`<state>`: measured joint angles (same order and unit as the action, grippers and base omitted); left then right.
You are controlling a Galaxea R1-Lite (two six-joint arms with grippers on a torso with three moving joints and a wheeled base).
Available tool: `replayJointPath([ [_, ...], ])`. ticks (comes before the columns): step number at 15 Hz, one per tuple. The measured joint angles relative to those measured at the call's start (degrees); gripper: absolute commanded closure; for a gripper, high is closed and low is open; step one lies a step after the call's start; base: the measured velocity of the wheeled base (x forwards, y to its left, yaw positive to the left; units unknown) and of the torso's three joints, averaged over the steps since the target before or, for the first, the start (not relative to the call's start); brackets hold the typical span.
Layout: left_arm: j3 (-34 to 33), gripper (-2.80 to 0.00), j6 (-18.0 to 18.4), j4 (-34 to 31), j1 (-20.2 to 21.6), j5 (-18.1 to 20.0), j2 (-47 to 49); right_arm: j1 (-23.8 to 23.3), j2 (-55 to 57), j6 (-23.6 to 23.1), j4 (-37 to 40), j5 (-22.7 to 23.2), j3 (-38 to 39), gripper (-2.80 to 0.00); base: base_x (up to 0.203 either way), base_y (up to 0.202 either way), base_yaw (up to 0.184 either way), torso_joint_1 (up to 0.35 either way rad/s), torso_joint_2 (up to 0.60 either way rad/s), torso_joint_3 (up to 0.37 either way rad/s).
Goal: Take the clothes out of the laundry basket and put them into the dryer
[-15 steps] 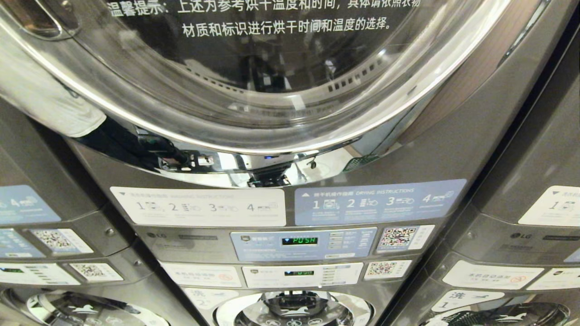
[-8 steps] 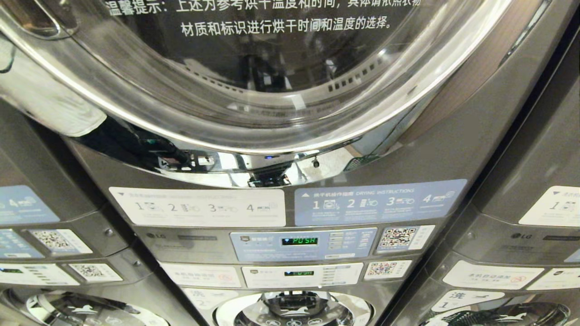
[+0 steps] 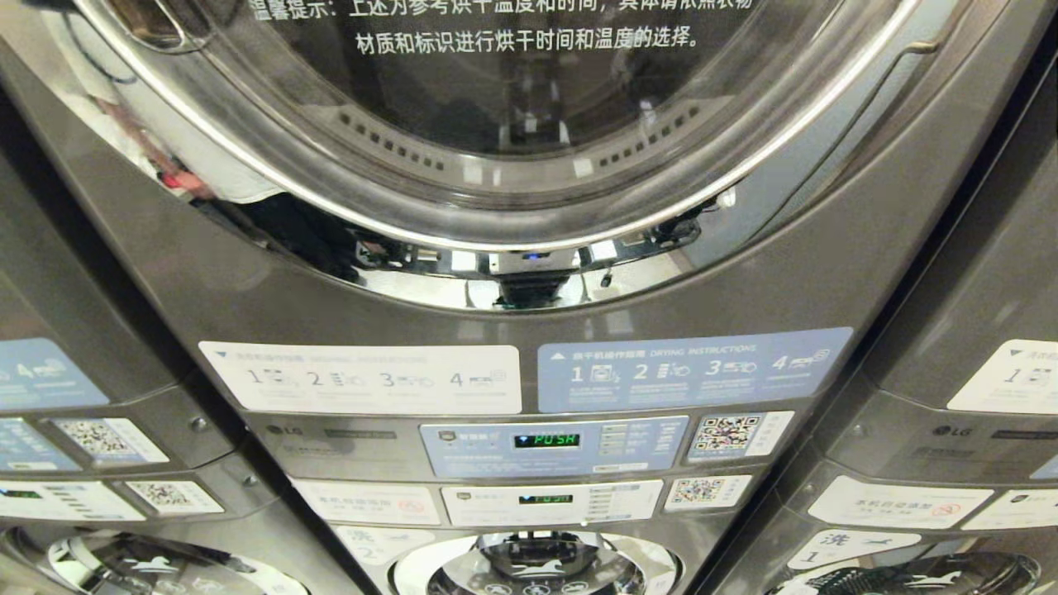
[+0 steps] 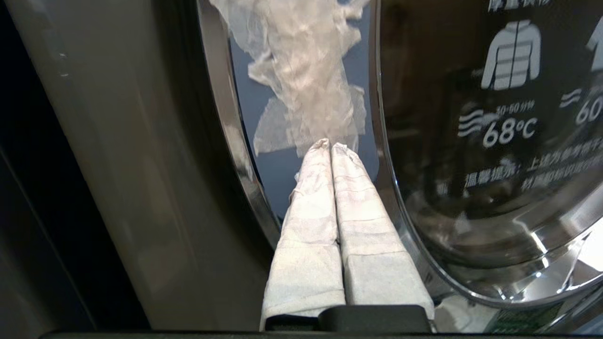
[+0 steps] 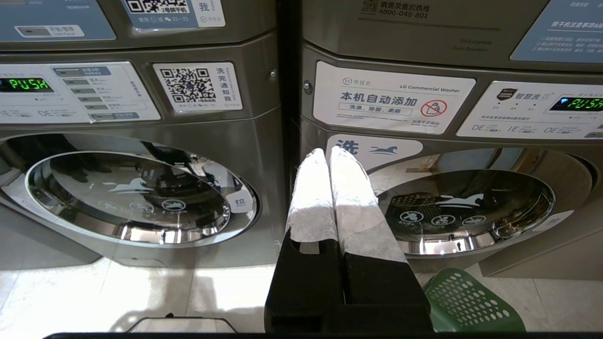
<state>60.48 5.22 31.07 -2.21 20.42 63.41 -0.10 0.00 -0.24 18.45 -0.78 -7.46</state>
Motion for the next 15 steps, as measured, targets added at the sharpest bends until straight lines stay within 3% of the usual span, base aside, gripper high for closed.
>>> replayJointPath([
  [5, 0.0, 0.0, 2.1, 0.2, 0.0, 0.0, 2.4, 0.0, 0.0, 0.0, 0.0, 0.0, 0.0, 0.0, 0.0, 0.0, 0.0, 0.0, 0.0, 0.0],
  [9, -0.1, 0.0, 4.7, 0.2, 0.0, -2.8, 4.0, 0.0, 0.0, 0.0, 0.0, 0.0, 0.0, 0.0, 0.0, 0.0, 0.0, 0.0, 0.0, 0.0],
  [15, -0.4, 0.0, 4.9, 1.7, -0.1, -3.5, 5.9, 0.0, 0.0, 0.0, 0.0, 0.0, 0.0, 0.0, 0.0, 0.0, 0.0, 0.0, 0.0, 0.0],
])
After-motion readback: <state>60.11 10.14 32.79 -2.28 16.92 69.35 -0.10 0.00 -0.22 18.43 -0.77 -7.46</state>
